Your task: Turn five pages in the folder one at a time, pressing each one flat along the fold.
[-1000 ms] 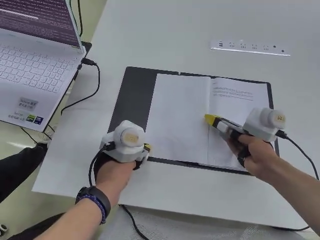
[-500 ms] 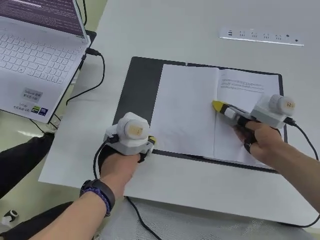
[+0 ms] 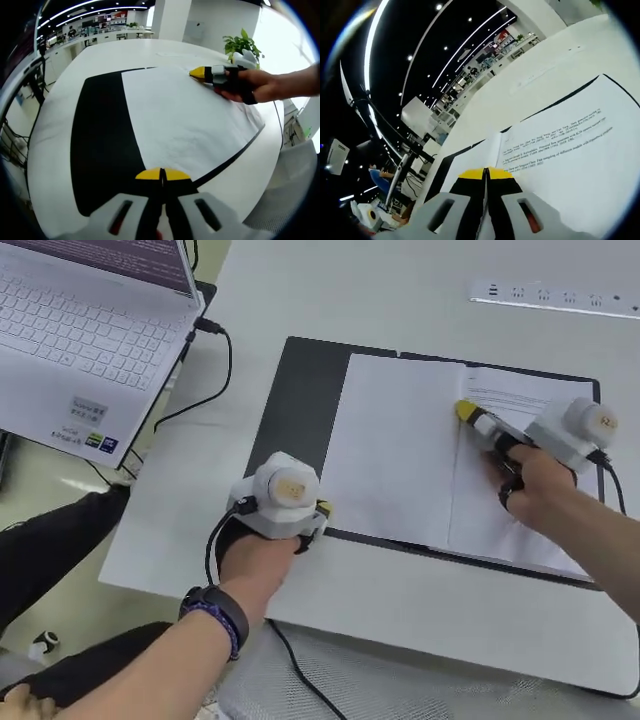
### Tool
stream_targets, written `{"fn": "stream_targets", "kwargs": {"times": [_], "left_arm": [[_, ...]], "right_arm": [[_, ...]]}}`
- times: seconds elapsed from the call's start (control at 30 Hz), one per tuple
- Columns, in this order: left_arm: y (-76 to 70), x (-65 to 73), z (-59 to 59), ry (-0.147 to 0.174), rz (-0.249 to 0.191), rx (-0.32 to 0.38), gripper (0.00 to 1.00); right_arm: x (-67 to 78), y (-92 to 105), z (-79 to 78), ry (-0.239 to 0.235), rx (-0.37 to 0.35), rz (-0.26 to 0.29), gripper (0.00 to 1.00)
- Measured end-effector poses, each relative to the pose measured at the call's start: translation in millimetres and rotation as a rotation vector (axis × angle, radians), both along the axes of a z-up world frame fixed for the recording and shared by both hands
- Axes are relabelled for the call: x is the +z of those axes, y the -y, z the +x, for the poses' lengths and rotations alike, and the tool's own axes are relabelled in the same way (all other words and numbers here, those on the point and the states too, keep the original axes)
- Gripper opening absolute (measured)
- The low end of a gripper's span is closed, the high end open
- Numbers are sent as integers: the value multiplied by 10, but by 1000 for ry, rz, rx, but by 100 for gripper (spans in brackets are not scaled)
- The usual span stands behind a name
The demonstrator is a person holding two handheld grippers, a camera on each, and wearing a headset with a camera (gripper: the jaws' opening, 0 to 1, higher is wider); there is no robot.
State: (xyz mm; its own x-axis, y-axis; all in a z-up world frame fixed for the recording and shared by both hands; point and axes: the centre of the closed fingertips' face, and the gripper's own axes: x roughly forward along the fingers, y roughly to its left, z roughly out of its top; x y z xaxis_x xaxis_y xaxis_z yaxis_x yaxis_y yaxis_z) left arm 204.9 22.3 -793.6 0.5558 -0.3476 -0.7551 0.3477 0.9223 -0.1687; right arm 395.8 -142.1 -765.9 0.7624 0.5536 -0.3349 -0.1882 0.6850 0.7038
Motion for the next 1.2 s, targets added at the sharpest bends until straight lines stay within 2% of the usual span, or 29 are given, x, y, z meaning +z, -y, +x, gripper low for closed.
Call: {"fn": "stream_targets", "kwargs": {"times": [0.23,0.53,0.73,0.77,0.83,0.87,0.9,0.93,0.97,1.03,1.1,1.2], "left_arm": [[3,3,11,4,5,-7,0],[6,8,15,6,11,-18,0],[8,9,16,6,11,-17,0],[8,9,16,6,12,-17,0],[8,9,16,6,11,-17,0],[8,10,16,7,11,-18,0],[7,10,16,6,11,-18,0],[6,9,16,6,11,-19,0],[6,9,16,6,11,-19,0],[6,9,15,8,11,-20,0],[6,11,13,10,13,-22,0],[4,11,14,12,13,-20,0]], "right_arm": [[88,-31,101,11,-59,20,0],[126,-51,328,19,-93,23,0],[77,-70,561,15,-66,-15,0],[67,-66,590,12,-64,-15,0],[39,-36,642,-6,-92,23,0],[26,-33,652,-1,-87,21,0],[9,-36,660,6,-78,15,0],[12,-40,659,38,-50,-12,0],[16,-43,655,49,-45,-20,0],[7,-71,602,46,-22,-24,0],[3,-91,523,47,-1,-14,0],[21,-177,329,55,69,-18,0]]}}
